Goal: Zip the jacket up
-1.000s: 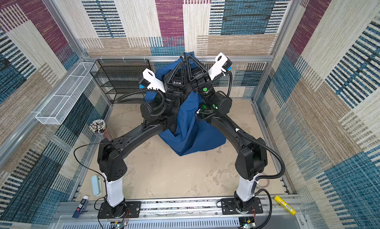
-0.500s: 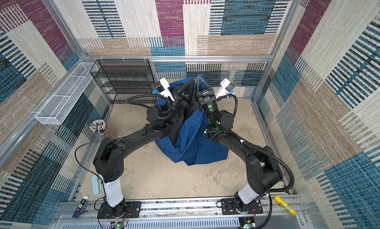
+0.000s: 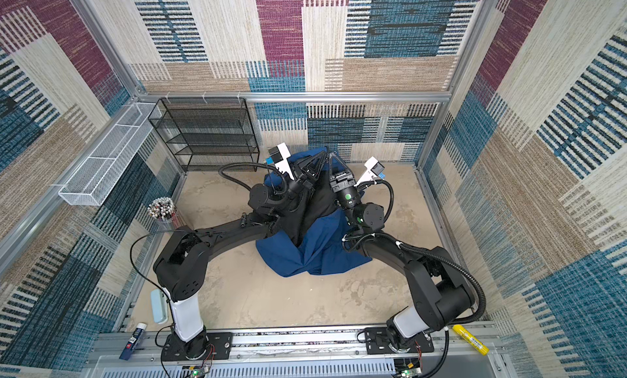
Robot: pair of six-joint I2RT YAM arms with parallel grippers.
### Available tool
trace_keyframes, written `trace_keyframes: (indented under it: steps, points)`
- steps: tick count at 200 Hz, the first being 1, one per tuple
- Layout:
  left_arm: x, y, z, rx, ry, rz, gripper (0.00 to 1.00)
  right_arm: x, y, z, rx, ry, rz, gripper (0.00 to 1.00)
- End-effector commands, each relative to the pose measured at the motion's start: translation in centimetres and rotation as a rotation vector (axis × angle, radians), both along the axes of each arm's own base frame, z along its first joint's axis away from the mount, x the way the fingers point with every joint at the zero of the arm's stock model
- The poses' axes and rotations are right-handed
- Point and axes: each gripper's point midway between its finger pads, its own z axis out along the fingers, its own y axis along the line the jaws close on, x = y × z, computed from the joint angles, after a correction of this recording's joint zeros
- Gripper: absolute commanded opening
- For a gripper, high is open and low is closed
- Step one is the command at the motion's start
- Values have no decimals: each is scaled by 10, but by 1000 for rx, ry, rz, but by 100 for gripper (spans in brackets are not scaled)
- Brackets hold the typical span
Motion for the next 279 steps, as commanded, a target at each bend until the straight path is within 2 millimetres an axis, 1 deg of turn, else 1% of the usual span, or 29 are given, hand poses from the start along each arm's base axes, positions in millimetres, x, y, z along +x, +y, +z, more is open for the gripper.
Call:
trace_keyframes:
  steps: [1, 19, 35, 62, 86, 107, 135, 183, 215, 257, 279]
  points:
    - [0, 17, 25, -87, -44, 16, 0, -90, -45, 71, 210, -420, 14, 0]
    - [-4, 26, 51, -129, -91, 12, 0, -101, -54, 81, 219, -454, -8, 0]
    - [-15, 32, 80, -169, -152, -7, 0, -111, -58, 94, 223, -503, 0, 0]
    - [-42, 43, 124, -214, -266, -51, 0, -133, -50, 133, 196, -666, 46, 0]
    - [-61, 55, 149, -242, -334, -45, 0, -151, -43, 163, 171, -807, 71, 0]
    - [-73, 59, 164, -262, -377, -55, 0, -158, -39, 178, 167, -878, 88, 0]
    - [-82, 58, 175, -286, -404, -65, 0, -161, -37, 187, 166, -925, 92, 0]
    - [-89, 49, 181, -314, -420, -79, 0, -165, -32, 197, 170, -977, 120, 0]
    - [-85, 47, 179, -322, -409, -62, 0, -168, -33, 202, 178, -993, 124, 0]
    - [-79, 45, 180, -340, -405, -54, 0, -169, -32, 202, 183, -994, 137, 0]
    - [-79, 46, 183, -351, -413, -52, 0, -168, -32, 202, 184, -989, 144, 0]
